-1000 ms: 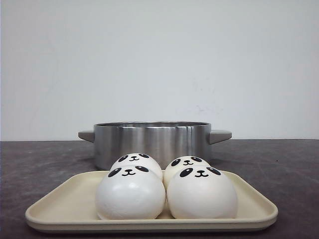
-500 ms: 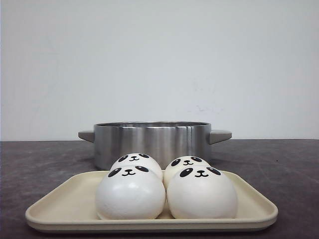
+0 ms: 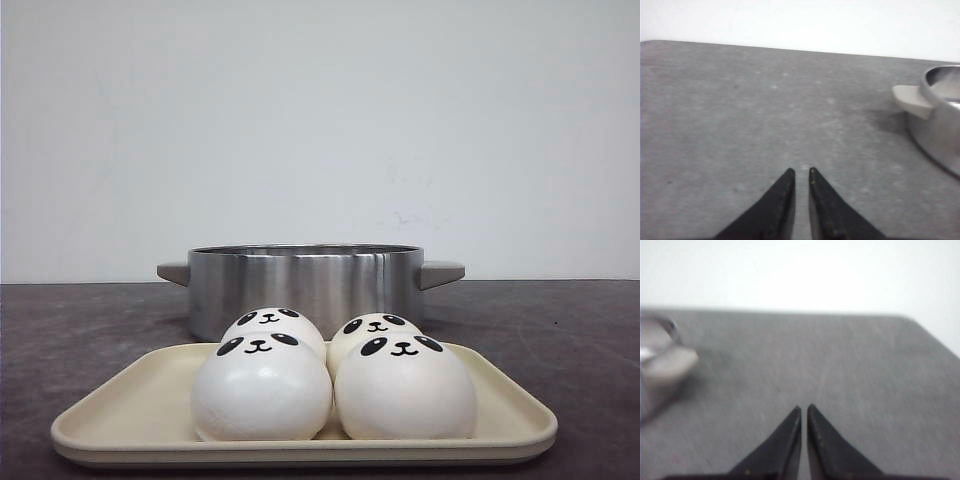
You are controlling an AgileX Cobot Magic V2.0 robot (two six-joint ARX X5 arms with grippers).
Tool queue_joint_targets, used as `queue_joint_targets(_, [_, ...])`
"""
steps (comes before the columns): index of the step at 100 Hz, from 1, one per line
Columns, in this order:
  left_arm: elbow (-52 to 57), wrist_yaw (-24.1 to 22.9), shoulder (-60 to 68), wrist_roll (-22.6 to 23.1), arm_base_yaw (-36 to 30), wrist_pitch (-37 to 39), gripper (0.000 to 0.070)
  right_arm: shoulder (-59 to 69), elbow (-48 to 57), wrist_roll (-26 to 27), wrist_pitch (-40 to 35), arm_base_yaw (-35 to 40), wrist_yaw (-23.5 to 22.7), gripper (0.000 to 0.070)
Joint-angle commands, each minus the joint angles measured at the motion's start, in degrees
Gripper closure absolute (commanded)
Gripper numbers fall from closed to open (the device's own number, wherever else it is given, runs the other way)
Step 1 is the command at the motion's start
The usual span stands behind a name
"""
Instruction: Steam buns
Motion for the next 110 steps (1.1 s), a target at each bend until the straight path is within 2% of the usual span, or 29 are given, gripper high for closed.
queue_joint_targets(1, [-0.94, 1.81, -0.02, -9.46, 0.00, -0.28, 0.0697, -0.02, -0.11, 2.29, 2.36, -0.04, -0.76, 0.0687])
queue_joint_targets(15, [-0.37, 4.68, -0.02, -22.38, 0.00, -0.44, 0.0697, -0.02, -0.11, 6.45, 8.79, -0.04, -4.22, 0.0687])
queue_joint_targets(21, [0.13, 5.62, -0.02, -25.70, 0.00, -0.44, 0.0697, -0.02, -0.09, 8.59, 11.78, -0.04, -4.83, 0.0688])
queue_joint_targets(25, [0.61, 6.78, -0.02, -27.76, 0.00, -0.31, 0.0697, -0.02, 0.04, 12.02, 13.09, -0.04, -4.85, 0.0690])
queue_joint_targets(32, [1.79, 9.31, -0.02, -29.14, 0.00, -0.24, 0.0697, -0.02, 1.27, 16.63, 11.78, -0.04, -5.53, 0.0693])
queue_joint_targets(44, [6.62, 14.25, 0.33, -28.63, -0.02, -0.74, 0.0694, 0.74, 8.17, 18.49, 1.25, -0.02, -8.55, 0.0693])
queue_joint_targets(54, [12.24, 14.67, 3.08, -27.65, -0.02, -0.76, 0.0694, 4.17, 16.17, 16.37, -6.34, 0.00, -9.84, 0.0694])
queue_joint_targets(69, [22.75, 15.37, 11.28, -20.09, -0.04, -2.03, 0.0694, 12.44, 29.18, 10.10, -12.52, 0.00, -13.00, 0.0693])
queue_joint_targets(81, [32.74, 17.29, 19.54, -12.96, -0.07, -5.05, 0.0694, 19.37, 39.78, 7.32, -18.29, 0.00, -13.84, 0.0693])
queue_joint_targets(101, [46.27, 17.49, 30.45, -6.75, -1.29, -9.79, 0.0691, 27.98, 52.70, 3.82, -25.18, 0.00, -14.51, 0.0693])
queue_joint_targets(106, [47.82, 17.49, 31.95, -6.78, -1.51, -9.70, 0.0620, 29.33, 54.49, 3.82, -25.49, 0.00, -15.74, 0.0688])
queue_joint_targets(110, [48.54, 17.49, 32.89, -6.80, -1.53, -9.57, 0.0487, 30.16, 55.52, 3.85, -25.42, 0.00, -16.94, 0.0637])
